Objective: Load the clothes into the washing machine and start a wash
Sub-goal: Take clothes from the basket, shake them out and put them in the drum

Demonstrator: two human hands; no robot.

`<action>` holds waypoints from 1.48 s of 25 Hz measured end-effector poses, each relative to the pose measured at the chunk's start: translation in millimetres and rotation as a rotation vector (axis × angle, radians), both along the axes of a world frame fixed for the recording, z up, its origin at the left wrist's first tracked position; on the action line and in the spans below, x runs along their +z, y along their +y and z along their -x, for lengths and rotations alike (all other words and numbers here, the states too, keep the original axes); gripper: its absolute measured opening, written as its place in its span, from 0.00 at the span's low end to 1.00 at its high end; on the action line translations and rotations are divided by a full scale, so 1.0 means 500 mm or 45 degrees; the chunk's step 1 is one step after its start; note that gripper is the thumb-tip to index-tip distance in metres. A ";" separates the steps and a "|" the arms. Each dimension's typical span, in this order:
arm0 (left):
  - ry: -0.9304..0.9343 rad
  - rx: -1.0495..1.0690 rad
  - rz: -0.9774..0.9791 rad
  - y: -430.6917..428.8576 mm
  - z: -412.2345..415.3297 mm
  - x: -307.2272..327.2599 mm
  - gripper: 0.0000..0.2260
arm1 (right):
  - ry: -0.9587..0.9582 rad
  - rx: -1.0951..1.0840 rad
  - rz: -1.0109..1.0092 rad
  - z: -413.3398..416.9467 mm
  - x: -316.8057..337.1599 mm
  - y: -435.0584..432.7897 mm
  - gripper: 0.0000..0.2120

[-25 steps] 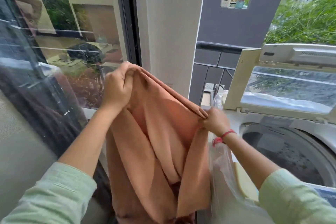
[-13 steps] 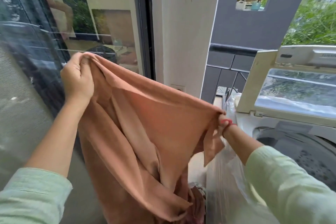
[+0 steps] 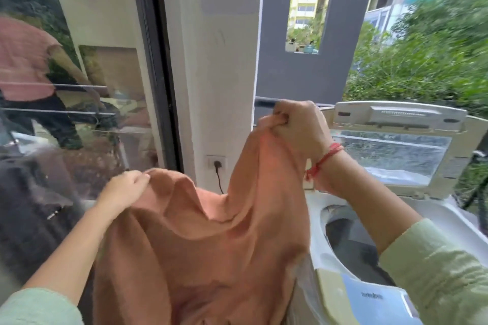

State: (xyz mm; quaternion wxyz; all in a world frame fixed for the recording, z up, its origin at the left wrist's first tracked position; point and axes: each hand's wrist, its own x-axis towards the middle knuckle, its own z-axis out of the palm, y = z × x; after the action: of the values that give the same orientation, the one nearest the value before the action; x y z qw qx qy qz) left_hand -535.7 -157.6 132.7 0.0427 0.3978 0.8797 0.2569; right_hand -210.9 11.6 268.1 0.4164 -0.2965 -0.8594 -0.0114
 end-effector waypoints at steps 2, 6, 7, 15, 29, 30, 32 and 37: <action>-0.084 -0.082 0.126 0.026 -0.021 -0.067 0.14 | -0.108 0.001 0.018 -0.005 -0.001 -0.021 0.03; -0.391 -0.195 -0.028 0.036 -0.098 -0.140 0.22 | -0.381 -0.051 0.130 -0.007 -0.016 -0.043 0.08; -0.466 -0.274 -0.221 0.042 -0.134 -0.129 0.29 | -0.404 -0.064 0.142 -0.003 -0.016 -0.048 0.11; -0.315 -0.706 -0.787 0.078 -0.291 -0.019 0.13 | -0.580 0.019 0.292 0.021 -0.025 -0.060 0.05; -0.199 -0.473 0.344 -0.047 -0.047 0.022 0.11 | -0.160 0.319 0.286 0.070 -0.054 -0.048 0.17; -0.348 -0.604 0.170 -0.037 -0.091 0.040 0.16 | -0.272 0.288 0.139 0.088 -0.026 -0.077 0.18; -0.612 -0.830 -0.148 -0.012 -0.182 0.083 0.22 | -0.376 0.207 -0.020 0.120 -0.005 -0.114 0.19; -0.250 -0.775 -0.412 0.037 -0.234 0.118 0.07 | -0.503 0.111 0.172 0.092 -0.041 -0.071 0.16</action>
State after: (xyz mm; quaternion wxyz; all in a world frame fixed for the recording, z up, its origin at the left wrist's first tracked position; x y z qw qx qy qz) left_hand -418.7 -139.2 191.8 0.1379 0.6166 0.6606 0.4054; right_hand -257.0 -23.8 247.8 0.2192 -0.2782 -0.9351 0.0064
